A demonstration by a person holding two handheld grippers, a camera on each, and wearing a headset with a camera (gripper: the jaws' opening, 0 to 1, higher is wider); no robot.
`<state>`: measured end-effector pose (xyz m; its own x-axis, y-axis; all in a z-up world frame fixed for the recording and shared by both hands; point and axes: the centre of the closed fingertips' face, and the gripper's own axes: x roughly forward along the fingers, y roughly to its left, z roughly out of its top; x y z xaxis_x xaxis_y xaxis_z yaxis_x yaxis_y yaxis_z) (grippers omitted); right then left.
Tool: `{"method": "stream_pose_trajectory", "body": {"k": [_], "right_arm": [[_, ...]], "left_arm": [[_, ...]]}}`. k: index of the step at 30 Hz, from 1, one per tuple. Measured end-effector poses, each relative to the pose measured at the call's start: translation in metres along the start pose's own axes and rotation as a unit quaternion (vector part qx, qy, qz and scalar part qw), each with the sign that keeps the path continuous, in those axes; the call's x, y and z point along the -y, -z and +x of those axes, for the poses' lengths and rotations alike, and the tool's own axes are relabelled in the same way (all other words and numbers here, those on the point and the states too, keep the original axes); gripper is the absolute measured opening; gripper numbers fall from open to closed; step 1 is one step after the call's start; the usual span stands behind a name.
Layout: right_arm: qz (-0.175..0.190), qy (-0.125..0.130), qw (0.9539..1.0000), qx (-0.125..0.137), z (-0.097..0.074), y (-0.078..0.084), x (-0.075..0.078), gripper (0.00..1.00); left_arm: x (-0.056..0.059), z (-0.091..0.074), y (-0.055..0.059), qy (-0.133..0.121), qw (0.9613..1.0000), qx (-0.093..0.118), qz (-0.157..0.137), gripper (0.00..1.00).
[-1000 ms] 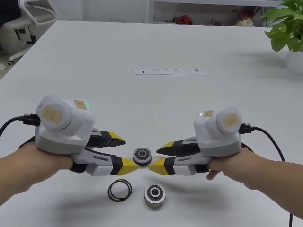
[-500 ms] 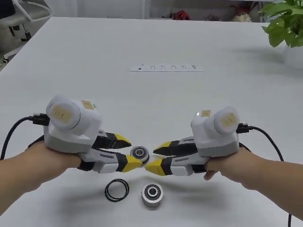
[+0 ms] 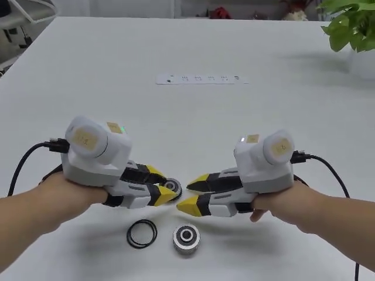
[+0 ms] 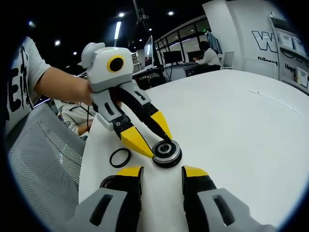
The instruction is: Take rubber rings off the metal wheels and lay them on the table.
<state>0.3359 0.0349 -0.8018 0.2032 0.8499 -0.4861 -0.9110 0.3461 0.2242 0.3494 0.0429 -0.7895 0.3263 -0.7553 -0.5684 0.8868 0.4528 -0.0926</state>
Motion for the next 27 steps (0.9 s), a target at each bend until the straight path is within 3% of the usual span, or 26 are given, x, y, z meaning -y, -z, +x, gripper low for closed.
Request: {"method": "stream_pose_trajectory", "body": {"k": [3, 6, 9, 17, 27], "right_arm": [[0.000, 0.001, 1.0000, 0.002, 0.000, 0.000, 0.001, 0.29], [0.000, 0.003, 1.0000, 0.005, 0.001, -0.002, 0.002, 0.29], [-0.001, 0.005, 1.0000, 0.006, 0.003, -0.003, 0.003, 0.29], [-0.004, 0.010, 0.9999, 0.011, 0.009, -0.005, 0.004, 0.29], [-0.026, 0.021, 0.9993, 0.017, 0.015, -0.011, 0.004, 0.30]], "left_arm": [[-0.001, -0.001, 0.000, -0.003, 1.0000, 0.001, 0.004, 0.17], [-0.002, -0.001, 0.002, -0.005, 0.9993, -0.004, 0.036, 0.17], [-0.001, -0.001, 0.002, -0.007, 0.9988, -0.006, 0.047, 0.17], [-0.002, 0.000, 0.000, -0.025, 0.9987, 0.000, 0.045, 0.14], [-0.001, 0.003, -0.001, -0.030, 0.9983, 0.000, 0.051, 0.13]]}}
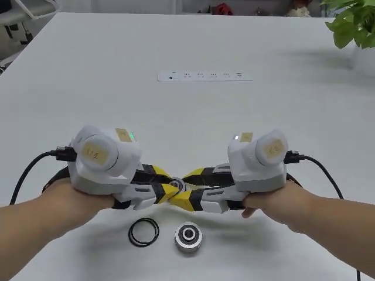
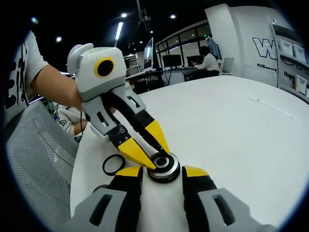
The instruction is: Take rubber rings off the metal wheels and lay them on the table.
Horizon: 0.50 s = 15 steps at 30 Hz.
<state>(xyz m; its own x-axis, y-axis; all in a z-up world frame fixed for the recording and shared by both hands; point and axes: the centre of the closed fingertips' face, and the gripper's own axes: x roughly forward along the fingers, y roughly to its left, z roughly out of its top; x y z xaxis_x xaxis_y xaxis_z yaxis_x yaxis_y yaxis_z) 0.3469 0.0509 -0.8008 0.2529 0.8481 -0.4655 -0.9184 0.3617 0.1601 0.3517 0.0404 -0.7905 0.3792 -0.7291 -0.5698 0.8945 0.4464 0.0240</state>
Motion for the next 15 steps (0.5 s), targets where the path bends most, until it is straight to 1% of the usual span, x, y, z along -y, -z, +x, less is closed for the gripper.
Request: {"method": "stream_pose_trajectory", "body": {"k": [6, 15], "right_arm": [[-0.016, 0.004, 0.9998, -0.012, 0.0009, 0.0044, -0.0003, 0.27], [-0.012, 0.006, 0.9997, -0.018, -0.0046, 0.0073, 0.0008, 0.23]], "left_arm": [[0.0023, 0.0008, -0.0005, -0.003, 1.0000, 0.001, 0.001, 0.13], [0.0045, 0.0015, -0.0015, -0.004, 1.0000, 0.001, 0.002, 0.13]]}}
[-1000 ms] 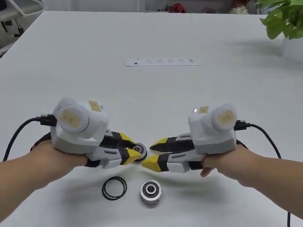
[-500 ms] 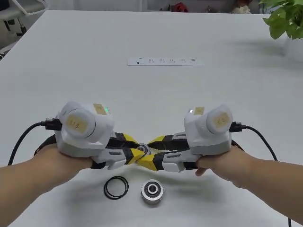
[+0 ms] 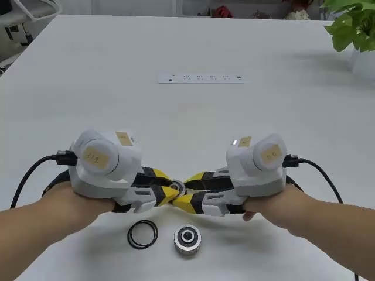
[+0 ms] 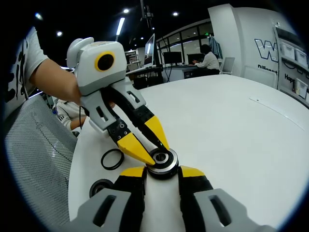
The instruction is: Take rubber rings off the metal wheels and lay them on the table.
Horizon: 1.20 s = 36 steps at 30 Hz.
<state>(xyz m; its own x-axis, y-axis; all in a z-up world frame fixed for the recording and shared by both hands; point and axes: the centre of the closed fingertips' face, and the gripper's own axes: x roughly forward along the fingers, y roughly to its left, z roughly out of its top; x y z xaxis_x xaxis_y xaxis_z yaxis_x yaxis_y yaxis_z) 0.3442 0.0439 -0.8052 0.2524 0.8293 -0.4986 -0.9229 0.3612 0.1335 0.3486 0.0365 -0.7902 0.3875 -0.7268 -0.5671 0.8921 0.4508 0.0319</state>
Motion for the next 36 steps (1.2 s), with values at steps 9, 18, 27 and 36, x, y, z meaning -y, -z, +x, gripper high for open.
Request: {"method": "stream_pose_trajectory", "body": {"k": [9, 18, 27, 36], "right_arm": [[-0.002, 0.001, 1.0000, -0.008, -0.004, 0.004, 0.000, 0.17], [0.004, 0.002, 0.9999, -0.013, -0.008, 0.007, 0.003, 0.06], [0.021, 0.009, 0.9997, -0.012, -0.011, 0.006, 0.006, 0.00], [0.043, 0.018, 0.9989, -0.009, -0.015, 0.005, 0.011, 0.00]], "left_arm": [[0.000, 0.000, 0.000, -0.003, 1.0000, 0.000, -0.001, 0.13], [0.000, 0.000, 0.000, -0.005, 1.0000, -0.001, -0.004, 0.13], [0.000, -0.001, 0.000, -0.007, 1.0000, -0.005, 0.001, 0.13], [0.001, 0.000, 0.002, -0.009, 0.9999, -0.011, 0.007, 0.12]]}}
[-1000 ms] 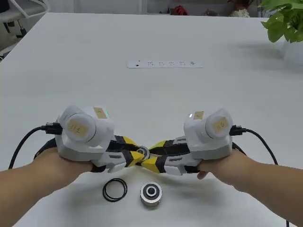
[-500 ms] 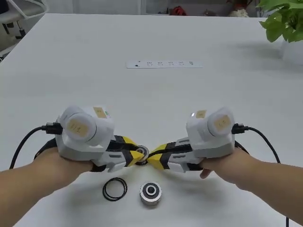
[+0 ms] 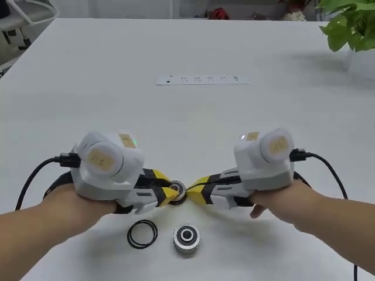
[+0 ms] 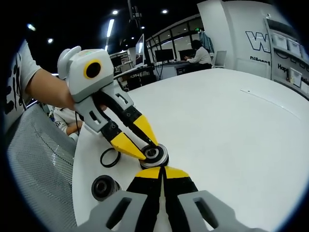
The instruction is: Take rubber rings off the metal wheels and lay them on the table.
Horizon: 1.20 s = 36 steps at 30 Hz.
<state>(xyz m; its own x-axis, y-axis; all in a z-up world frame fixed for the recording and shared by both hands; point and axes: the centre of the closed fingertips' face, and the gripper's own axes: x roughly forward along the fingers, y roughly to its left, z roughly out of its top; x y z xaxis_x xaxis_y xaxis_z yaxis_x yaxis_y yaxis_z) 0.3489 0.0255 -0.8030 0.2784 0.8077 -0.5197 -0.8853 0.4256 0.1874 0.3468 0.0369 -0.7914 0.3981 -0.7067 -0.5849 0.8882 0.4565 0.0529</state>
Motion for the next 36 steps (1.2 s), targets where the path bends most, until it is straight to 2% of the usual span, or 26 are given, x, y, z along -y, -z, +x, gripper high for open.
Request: {"method": "stream_pose_trajectory", "body": {"k": [11, 15, 17, 36], "right_arm": [[0.023, 0.002, 0.9996, 0.013, -0.005, -0.007, 0.001, 0.00], [0.040, 0.003, 0.9991, 0.017, -0.006, -0.007, 0.001, 0.00], [0.061, 0.000, 0.9979, 0.021, -0.006, -0.008, -0.001, 0.00], [0.052, -0.007, 0.9984, 0.020, -0.005, -0.010, -0.005, 0.00]], "left_arm": [[0.003, 0.001, 0.000, -0.007, 0.9999, -0.009, 0.009, 0.12], [0.004, 0.002, 0.000, -0.009, 0.9999, -0.010, 0.010, 0.12], [0.005, 0.002, 0.000, -0.010, 0.9999, -0.010, 0.009, 0.12], [0.005, 0.003, 0.000, -0.019, 0.9997, -0.011, 0.007, 0.12]]}}
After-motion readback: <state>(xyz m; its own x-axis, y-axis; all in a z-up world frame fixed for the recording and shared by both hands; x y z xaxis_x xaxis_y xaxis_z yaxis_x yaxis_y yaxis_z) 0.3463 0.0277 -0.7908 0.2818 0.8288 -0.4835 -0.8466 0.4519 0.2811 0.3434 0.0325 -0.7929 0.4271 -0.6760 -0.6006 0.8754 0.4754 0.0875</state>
